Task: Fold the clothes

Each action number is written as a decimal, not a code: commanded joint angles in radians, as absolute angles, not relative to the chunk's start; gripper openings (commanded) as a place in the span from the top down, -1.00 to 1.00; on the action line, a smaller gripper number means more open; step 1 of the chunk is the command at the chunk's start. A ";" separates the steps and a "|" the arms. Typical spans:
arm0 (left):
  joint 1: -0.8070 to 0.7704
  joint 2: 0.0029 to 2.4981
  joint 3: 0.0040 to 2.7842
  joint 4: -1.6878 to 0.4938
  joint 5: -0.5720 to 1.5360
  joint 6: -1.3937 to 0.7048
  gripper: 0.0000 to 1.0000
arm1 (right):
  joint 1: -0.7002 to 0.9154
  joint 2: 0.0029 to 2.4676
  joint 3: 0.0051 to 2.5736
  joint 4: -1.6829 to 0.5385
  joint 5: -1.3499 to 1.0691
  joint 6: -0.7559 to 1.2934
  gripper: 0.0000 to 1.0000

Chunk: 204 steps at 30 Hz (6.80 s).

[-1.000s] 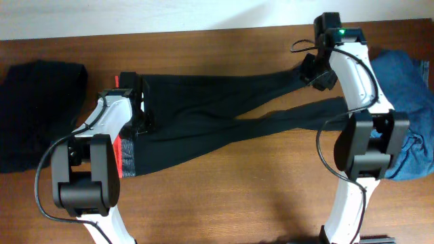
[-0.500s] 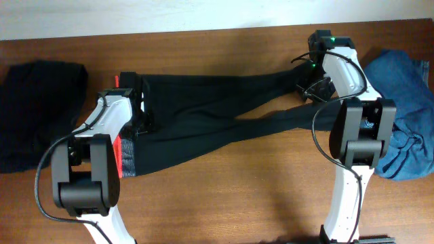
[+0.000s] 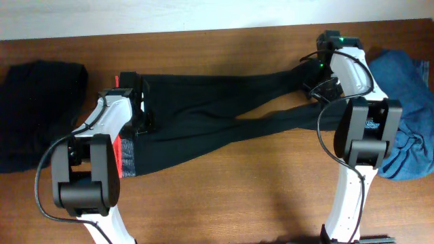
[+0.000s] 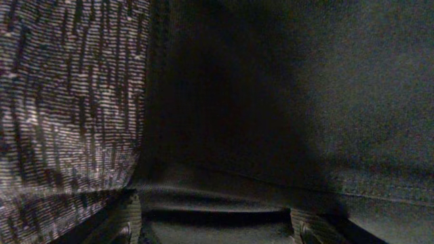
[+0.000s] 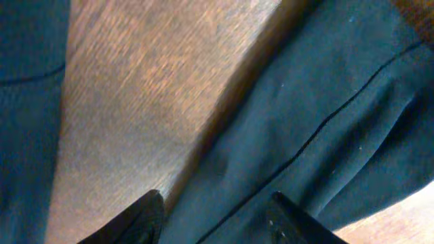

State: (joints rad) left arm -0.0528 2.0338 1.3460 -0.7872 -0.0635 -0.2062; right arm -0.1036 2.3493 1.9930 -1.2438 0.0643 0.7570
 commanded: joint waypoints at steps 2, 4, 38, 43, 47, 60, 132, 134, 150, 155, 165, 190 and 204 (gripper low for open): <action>-0.063 2.148 1.289 -0.789 -0.036 -0.208 -0.42 | -0.105 2.369 1.977 -1.227 0.086 0.769 -0.15; -0.063 2.148 1.289 -0.789 -0.036 -0.208 -0.42 | -0.105 2.371 1.962 -1.212 0.083 0.780 -0.15; -0.063 2.148 1.289 -0.789 -0.041 -0.208 -0.42 | -0.114 2.318 2.122 -1.246 -0.001 0.598 0.92; -0.063 2.148 1.289 -0.789 -0.041 -0.208 -0.42 | -0.119 2.294 2.138 -1.247 -0.035 0.614 0.92; -0.063 2.148 1.289 -0.789 -0.041 -0.208 -0.42 | -0.149 2.293 2.138 -1.207 -0.208 0.613 0.92; -0.063 2.148 1.289 -0.788 -0.042 -0.208 -0.42 | -0.236 2.200 2.138 -1.147 -0.320 0.486 0.92; -0.063 2.148 1.289 -0.793 -0.049 -0.207 -0.42 | -0.238 2.118 1.943 -0.894 -0.430 0.348 0.92; -0.063 2.148 1.289 -0.793 -0.049 -0.208 -0.42 | -0.239 2.118 1.943 -0.901 -0.429 0.348 0.92; -0.063 2.148 1.289 -0.793 -0.049 -0.208 -0.42 | -0.244 2.118 1.920 -0.948 -0.354 0.350 0.92; -0.063 2.148 1.289 -0.793 -0.049 -0.207 -0.43 | -0.262 2.118 1.920 -0.974 -0.353 0.369 0.92; -0.063 2.148 1.289 -0.793 -0.049 -0.208 -0.43 | -0.284 2.118 1.920 -1.084 -0.270 0.400 0.92; -0.063 2.148 1.289 -0.792 -0.050 -0.207 -0.43 | -0.342 2.119 1.701 -1.282 0.068 0.417 0.77; -0.063 2.148 1.289 -0.793 -0.049 -0.207 -0.43 | -0.339 2.056 1.800 -1.274 0.041 0.163 -0.75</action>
State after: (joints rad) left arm -0.0528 2.0350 1.3476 -0.7887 -0.0639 -0.2058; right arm -0.3470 2.1437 1.7397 -1.2755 0.0406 0.2714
